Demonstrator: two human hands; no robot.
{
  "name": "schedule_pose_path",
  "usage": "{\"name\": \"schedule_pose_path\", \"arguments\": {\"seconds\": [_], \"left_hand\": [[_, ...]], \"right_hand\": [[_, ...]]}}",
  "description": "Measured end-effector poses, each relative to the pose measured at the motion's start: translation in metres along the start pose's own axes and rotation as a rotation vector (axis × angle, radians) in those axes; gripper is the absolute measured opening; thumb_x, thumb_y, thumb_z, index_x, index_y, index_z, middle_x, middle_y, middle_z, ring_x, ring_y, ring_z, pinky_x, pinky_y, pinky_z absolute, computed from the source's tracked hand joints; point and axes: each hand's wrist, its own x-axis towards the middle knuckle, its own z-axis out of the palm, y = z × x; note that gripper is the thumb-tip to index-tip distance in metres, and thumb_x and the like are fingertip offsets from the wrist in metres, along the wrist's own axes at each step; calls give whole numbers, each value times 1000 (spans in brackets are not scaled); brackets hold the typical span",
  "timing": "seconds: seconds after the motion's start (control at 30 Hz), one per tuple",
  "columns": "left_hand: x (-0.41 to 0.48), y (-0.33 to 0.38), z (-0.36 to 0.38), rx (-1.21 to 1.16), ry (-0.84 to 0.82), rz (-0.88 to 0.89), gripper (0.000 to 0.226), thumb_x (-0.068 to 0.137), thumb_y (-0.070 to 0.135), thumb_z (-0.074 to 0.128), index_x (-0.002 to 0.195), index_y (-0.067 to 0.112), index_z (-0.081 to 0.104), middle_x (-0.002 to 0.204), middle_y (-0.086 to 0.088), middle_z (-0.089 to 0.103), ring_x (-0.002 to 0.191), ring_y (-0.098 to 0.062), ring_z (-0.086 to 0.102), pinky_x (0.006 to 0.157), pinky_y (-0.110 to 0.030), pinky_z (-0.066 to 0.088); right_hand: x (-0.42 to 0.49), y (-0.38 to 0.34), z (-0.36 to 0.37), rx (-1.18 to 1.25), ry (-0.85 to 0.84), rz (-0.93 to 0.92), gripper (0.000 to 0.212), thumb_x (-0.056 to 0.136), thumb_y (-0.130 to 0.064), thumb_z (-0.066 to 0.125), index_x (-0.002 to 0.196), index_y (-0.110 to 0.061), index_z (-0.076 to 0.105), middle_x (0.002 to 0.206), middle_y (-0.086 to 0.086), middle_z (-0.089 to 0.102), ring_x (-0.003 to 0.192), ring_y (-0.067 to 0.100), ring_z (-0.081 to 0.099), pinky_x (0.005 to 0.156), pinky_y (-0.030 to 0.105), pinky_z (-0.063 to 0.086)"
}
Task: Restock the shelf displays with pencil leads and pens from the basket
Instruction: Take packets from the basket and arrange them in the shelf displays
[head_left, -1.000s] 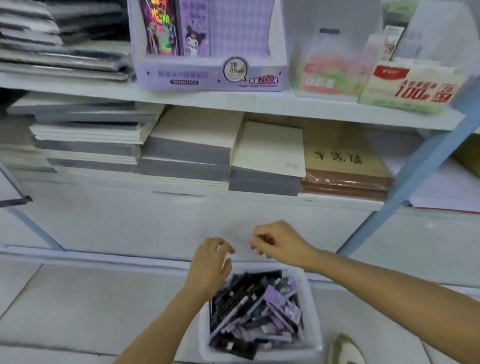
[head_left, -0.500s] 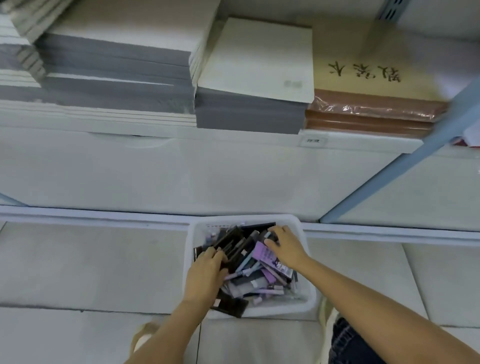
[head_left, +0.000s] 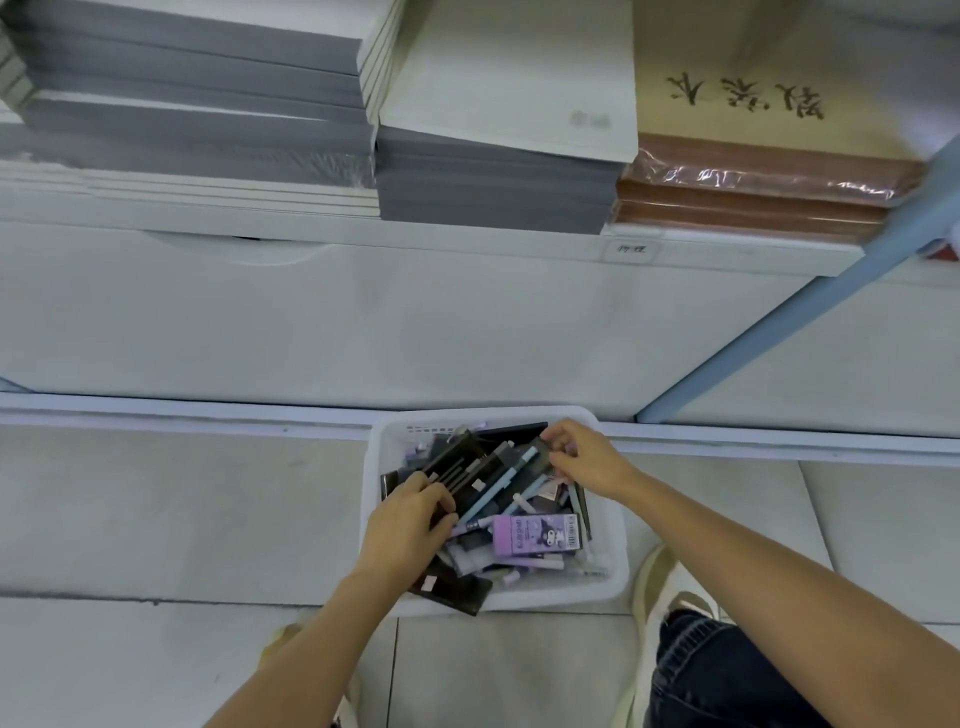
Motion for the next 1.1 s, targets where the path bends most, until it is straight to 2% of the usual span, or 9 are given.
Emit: {"name": "schedule_pose_path", "arguments": {"seconds": [0.17, 0.4, 0.5, 0.7, 0.77, 0.87, 0.97, 1.03, 1.1], "left_hand": [[-1, 2, 3, 34, -71, 0, 26, 92, 30, 63, 117, 26, 62, 116, 7, 50, 100, -8, 55, 87, -23, 51], [0, 0, 0, 40, -128, -4, 28, 93, 31, 62, 121, 26, 60, 118, 5, 48, 101, -10, 54, 87, -24, 50], [4, 4, -4, 3, -128, -26, 20, 94, 32, 60, 112, 25, 64, 110, 5, 49, 95, -10, 54, 85, -24, 50], [18, 37, -17, -309, -69, 149, 30, 94, 35, 59, 122, 24, 61, 111, 9, 56, 101, -5, 54, 87, -19, 44], [21, 50, -19, -385, -163, 175, 34, 96, 35, 56, 128, 23, 55, 111, 11, 59, 100, -1, 54, 87, -19, 44], [20, 54, -16, -494, -171, 103, 15, 102, 29, 46, 105, 22, 59, 77, 10, 58, 63, 1, 50, 61, -20, 40], [18, 36, -15, -492, -105, -79, 23, 104, 28, 39, 94, 19, 58, 73, 1, 56, 61, -9, 46, 58, -25, 37], [17, 23, -13, -503, -112, -174, 24, 104, 27, 38, 89, 21, 55, 72, -1, 54, 59, -11, 44, 55, -24, 37], [15, 14, -8, -505, -131, -212, 25, 103, 27, 39, 84, 24, 54, 69, 1, 52, 56, -9, 43, 52, -20, 34]], "right_hand": [[-8, 7, 4, -408, -50, -71, 49, 87, -1, 62, 133, -6, 46, 129, 10, 44, 111, 25, 54, 92, 33, 47], [-12, 0, -9, -530, -143, -38, 44, 84, -25, 73, 122, -18, 52, 107, -3, 61, 99, 17, 59, 77, 30, 45], [-14, -19, -50, -561, -202, -116, 20, 79, -32, 77, 96, -25, 70, 84, -18, 62, 79, 3, 55, 60, 20, 37], [-23, -59, -71, -200, -327, -225, 5, 81, -24, 77, 77, -27, 75, 78, -4, 72, 57, -2, 46, 55, 12, 34], [-23, -74, -57, -138, -321, -273, 3, 83, -24, 75, 80, -26, 75, 75, -8, 72, 59, -3, 52, 56, 11, 38], [-21, -83, -36, -3, -261, -300, 4, 84, -23, 74, 87, -21, 74, 78, -7, 72, 63, 6, 61, 58, 17, 47], [-18, -64, -21, 124, -36, -181, 13, 92, -23, 65, 101, -14, 65, 96, 7, 72, 77, 16, 66, 68, 28, 54], [-19, -40, -10, -113, 76, -69, 27, 93, -23, 62, 116, -11, 56, 116, 9, 64, 96, 17, 61, 81, 29, 52], [-23, -16, 5, -363, -17, -11, 51, 89, -23, 65, 133, -8, 44, 132, 12, 49, 117, 22, 49, 97, 32, 44]]}}
